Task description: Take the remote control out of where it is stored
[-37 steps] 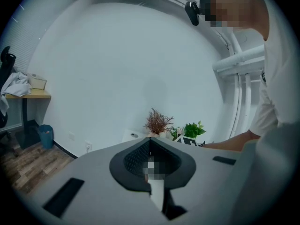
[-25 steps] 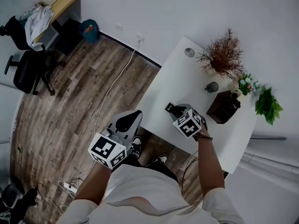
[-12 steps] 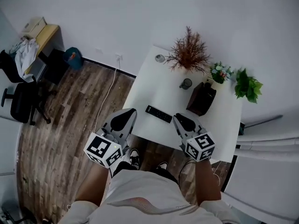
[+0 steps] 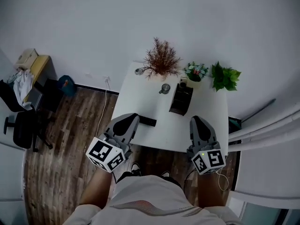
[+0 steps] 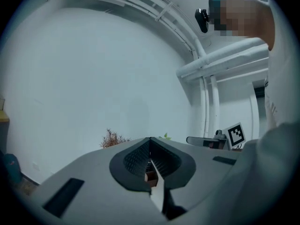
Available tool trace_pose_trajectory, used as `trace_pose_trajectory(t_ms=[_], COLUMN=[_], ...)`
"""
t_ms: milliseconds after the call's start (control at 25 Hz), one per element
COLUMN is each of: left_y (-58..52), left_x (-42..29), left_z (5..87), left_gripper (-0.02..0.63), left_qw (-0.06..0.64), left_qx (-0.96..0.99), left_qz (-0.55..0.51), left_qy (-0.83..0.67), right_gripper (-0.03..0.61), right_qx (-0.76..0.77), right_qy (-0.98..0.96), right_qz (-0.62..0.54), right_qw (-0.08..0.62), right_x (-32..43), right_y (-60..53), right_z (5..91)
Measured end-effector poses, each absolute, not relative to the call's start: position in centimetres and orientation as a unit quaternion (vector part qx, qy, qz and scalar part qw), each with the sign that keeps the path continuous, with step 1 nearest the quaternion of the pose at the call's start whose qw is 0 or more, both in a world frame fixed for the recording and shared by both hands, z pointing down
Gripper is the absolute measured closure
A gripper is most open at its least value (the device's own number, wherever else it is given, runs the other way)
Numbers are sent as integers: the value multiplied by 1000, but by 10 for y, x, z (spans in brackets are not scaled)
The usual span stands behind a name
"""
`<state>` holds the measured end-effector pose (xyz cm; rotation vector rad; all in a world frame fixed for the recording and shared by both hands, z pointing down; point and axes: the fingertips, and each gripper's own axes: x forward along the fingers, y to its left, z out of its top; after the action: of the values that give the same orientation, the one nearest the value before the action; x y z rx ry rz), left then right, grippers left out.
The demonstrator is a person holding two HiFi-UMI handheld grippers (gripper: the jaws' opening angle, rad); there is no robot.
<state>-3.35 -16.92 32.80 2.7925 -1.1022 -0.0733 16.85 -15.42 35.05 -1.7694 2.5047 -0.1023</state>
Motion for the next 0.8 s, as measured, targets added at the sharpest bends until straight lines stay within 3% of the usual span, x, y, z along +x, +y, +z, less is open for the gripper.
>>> trace_pose_trajectory(t_ms=[360,800], left_y=[-151,-157], left_x=[8,-1], left_z=[323,320], left_gripper=[606,604], left_qw=[35,48], left_qx=[935,930], left_qz=[-3,-21], left_qy=[-352,-364], right_gripper=[548,548], right_qx=[-619,-627], right_qy=[782,778], right_qz=[-43,-41], right_qw=[49,26], right_x=[215,211], right_y=[-132,-142], right_z=[344,349])
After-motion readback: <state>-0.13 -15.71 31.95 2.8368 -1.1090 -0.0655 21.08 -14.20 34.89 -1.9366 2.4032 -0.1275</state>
